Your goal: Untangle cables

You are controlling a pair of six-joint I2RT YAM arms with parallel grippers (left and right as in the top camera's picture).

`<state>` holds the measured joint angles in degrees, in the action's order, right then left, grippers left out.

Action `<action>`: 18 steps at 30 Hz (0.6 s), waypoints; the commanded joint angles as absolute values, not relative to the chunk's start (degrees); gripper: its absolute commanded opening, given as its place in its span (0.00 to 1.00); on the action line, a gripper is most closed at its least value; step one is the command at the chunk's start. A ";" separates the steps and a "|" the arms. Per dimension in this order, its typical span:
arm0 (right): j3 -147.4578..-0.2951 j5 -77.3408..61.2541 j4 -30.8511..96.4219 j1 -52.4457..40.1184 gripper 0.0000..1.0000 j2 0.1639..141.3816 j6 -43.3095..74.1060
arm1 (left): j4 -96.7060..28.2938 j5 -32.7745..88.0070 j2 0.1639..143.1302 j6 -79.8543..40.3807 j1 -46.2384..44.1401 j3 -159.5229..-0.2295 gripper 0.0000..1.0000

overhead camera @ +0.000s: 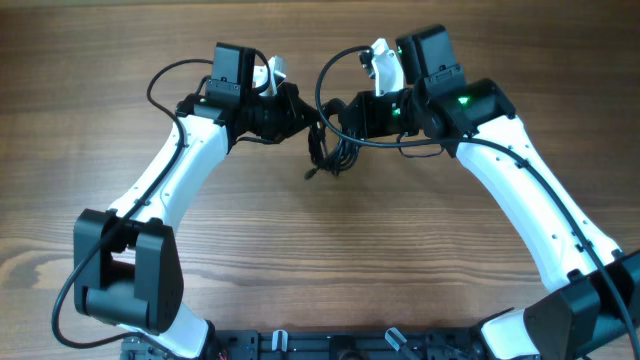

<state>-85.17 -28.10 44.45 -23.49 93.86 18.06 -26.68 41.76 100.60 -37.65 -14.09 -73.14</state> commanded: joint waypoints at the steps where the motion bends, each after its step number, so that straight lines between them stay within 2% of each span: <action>1: -85.78 -29.45 41.34 -23.77 0.04 94.78 21.32 | -30.17 45.63 99.26 -37.80 -14.61 -73.52 0.04; 7: -85.78 -29.47 39.70 -23.77 0.04 95.26 23.11 | -30.24 47.53 99.26 -37.93 -18.98 -73.52 0.04; 10: -85.78 -29.45 40.38 -23.77 0.04 95.26 22.85 | -26.28 47.57 97.43 -38.24 -14.48 -73.84 0.04; 15: -85.78 -29.45 40.58 -23.77 0.04 95.26 22.65 | -26.74 47.70 91.00 -37.50 -6.00 -76.01 0.04; 18: -85.78 -29.47 41.50 -23.77 0.04 95.26 22.44 | -31.59 35.81 91.33 -37.58 -5.39 -75.99 0.04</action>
<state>-85.17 -28.10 41.15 -23.49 94.94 22.31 -28.99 44.75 91.15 -38.02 -5.21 -75.46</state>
